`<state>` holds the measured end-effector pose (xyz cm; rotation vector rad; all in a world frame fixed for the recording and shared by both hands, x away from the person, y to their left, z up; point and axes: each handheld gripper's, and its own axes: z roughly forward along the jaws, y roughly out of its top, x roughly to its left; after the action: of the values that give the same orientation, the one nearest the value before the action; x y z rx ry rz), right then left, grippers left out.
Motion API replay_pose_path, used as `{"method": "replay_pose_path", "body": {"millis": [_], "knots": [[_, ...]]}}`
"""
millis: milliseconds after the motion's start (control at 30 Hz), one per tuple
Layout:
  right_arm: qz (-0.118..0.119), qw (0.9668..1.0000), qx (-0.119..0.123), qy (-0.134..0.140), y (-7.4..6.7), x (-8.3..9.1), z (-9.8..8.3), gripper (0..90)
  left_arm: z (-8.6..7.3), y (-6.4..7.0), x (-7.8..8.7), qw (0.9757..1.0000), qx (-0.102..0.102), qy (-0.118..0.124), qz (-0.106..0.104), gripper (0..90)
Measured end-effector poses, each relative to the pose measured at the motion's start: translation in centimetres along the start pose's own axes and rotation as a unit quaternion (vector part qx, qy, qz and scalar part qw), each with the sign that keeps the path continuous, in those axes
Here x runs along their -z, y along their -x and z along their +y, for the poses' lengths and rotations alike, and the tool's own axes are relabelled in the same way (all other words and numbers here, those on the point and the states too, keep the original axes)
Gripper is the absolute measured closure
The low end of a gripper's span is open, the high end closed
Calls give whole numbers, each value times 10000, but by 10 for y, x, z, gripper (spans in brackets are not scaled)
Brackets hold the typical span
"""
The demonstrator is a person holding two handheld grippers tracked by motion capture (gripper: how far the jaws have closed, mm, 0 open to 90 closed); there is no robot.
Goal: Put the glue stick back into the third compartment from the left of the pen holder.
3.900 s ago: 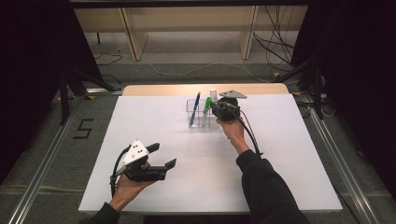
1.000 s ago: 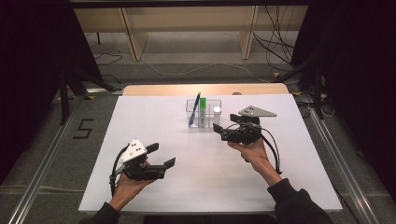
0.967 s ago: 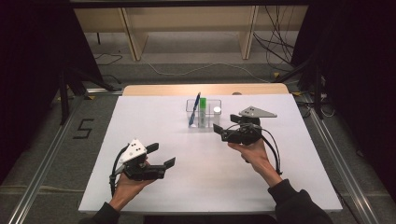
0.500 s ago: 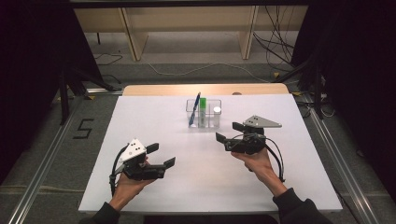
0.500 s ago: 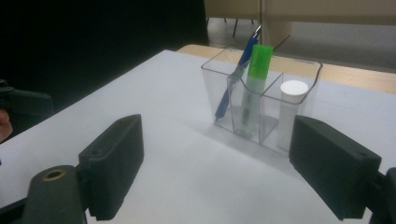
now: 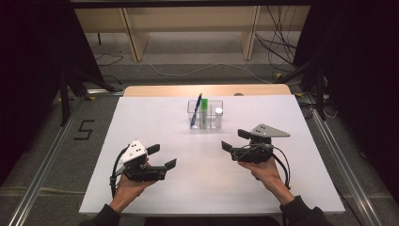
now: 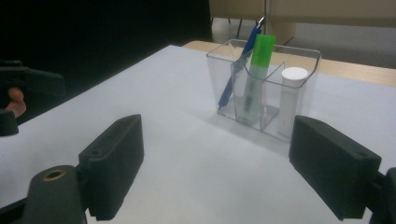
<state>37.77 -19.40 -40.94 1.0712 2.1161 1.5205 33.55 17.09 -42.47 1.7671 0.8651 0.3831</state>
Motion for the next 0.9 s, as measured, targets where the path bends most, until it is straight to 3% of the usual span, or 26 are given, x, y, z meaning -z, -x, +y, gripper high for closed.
{"method": "replay_pose_path", "body": {"millis": [267,900], "knots": [[-1,10000,78,27,1,15,-11,186,0,1,0,10000,-8,16,-27,153],[14,9999,-7,167,3,41,-32,182,0,3,-1,9999,-53,27,-109,152]]}}
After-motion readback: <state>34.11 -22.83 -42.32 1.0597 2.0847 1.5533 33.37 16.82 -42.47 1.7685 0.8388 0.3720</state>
